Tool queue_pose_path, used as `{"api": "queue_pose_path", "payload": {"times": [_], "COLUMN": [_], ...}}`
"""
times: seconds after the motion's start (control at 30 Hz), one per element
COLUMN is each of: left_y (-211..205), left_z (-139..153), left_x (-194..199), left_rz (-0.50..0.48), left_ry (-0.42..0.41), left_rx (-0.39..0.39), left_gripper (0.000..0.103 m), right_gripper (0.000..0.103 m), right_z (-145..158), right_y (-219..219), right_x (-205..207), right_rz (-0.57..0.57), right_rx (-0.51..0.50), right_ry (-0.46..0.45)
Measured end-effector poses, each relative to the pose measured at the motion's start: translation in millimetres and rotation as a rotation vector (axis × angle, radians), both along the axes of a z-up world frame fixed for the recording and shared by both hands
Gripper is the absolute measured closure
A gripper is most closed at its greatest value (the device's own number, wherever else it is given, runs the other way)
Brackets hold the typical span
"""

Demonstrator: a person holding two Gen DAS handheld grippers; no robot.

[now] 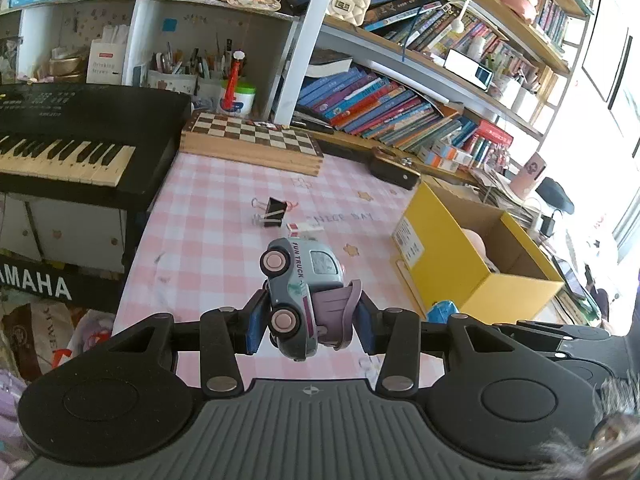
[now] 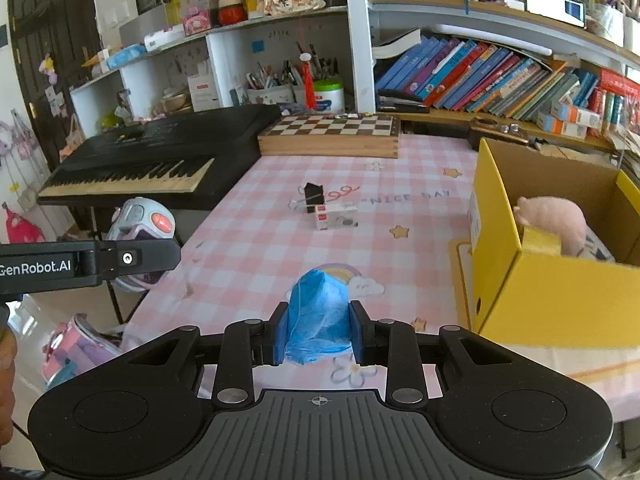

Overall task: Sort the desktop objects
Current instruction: 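Lift the grey toy truck with the left gripper while the right lifts the blue object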

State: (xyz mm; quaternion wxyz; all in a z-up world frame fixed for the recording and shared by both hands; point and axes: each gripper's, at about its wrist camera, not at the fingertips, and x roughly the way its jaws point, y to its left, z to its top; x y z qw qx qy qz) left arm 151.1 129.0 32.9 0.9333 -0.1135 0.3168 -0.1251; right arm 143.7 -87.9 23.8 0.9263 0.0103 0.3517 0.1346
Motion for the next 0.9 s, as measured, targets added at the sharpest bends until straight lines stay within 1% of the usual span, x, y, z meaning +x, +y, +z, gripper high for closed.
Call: {"api": "queue_pose_path", "payload": {"times": [0.27,0.5,0.9], "left_y": [3,0,-21], "left_z": [-2,-5,-9], "left_x": [-35,-56,-63], "left_rz": [-0.041,-0.097,-0.229], "left_ry": [0.006,0.012,0.028], "left_rx": [-0.01,-0.016,-0.019], "left_gripper": [0.062,0.062,0.062], "right_gripper": [0.074,0.074,0.074], "right_z": [0,-3,-5], "right_y": [4,1,-15], "right_x": [-40,-70,-102], "right_rz": [-0.036,-0.09,-0.21], "right_rx": [0.012,0.013,0.014], "right_ry": [-0.001,0.004,0.021]}}
